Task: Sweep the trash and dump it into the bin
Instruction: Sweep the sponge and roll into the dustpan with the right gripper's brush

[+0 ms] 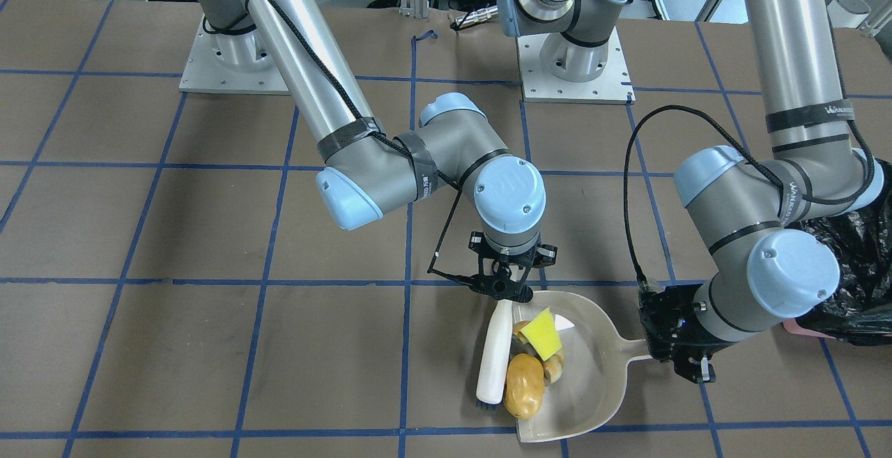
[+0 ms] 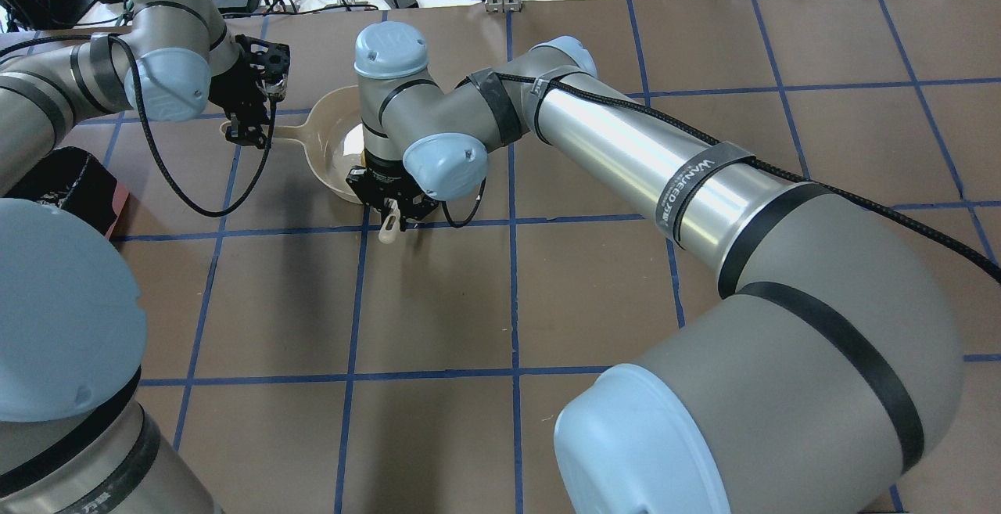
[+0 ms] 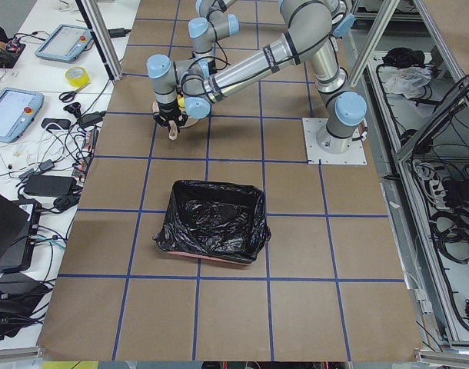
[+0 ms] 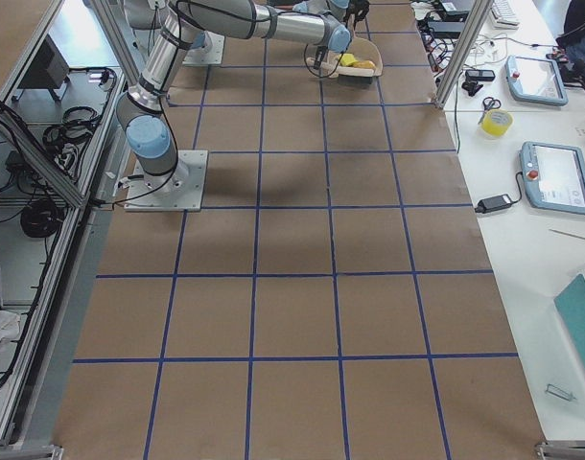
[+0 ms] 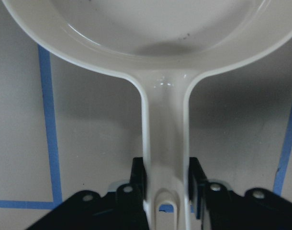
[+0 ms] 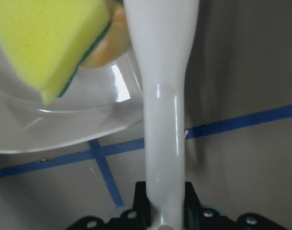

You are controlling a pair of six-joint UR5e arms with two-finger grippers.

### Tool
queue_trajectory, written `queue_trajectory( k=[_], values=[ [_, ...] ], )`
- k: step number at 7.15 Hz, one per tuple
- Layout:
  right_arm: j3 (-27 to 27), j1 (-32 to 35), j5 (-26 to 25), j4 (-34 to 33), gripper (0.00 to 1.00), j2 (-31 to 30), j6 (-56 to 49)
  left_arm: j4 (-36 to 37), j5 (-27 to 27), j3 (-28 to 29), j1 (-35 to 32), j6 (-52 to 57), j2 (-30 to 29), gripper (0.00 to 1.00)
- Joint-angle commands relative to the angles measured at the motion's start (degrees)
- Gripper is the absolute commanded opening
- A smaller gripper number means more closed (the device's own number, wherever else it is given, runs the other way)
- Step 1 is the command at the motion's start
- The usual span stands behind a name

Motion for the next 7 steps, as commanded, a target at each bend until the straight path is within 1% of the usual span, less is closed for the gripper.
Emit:
queue_trajectory(
  k=[1, 3, 5, 6, 7],
  values=[
    [-3.18, 1.70, 1.62, -0.16, 0.00, 1.34, 1.76, 0.00, -0.08, 0.00, 0.00, -0.02, -0.02, 0.11],
    [-3.72, 2.32, 2.32, -0.08, 0.00, 1.08, 2.64, 0.00, -0.08, 0.09, 0.00, 0.07, 0.07, 0.11],
    [-2.93, 1.71, 0.57, 1.41, 0.00, 0.11, 1.68, 0.00, -0.25, 0.09, 0.00, 0.07, 0.33, 0.11],
    [-2.75, 0.66, -2.92, 4.55, 0.00, -1.11, 1.24, 0.00, -0.34, 0.09, 0.00, 0.24, 0.42, 0.11],
    [-1.62, -0.57, -3.13, 6.15, 0.00, -2.77, 0.11, 0.09, -1.56, -0.18, 0.09, 0.33, 0.59, 0.11]
  ],
)
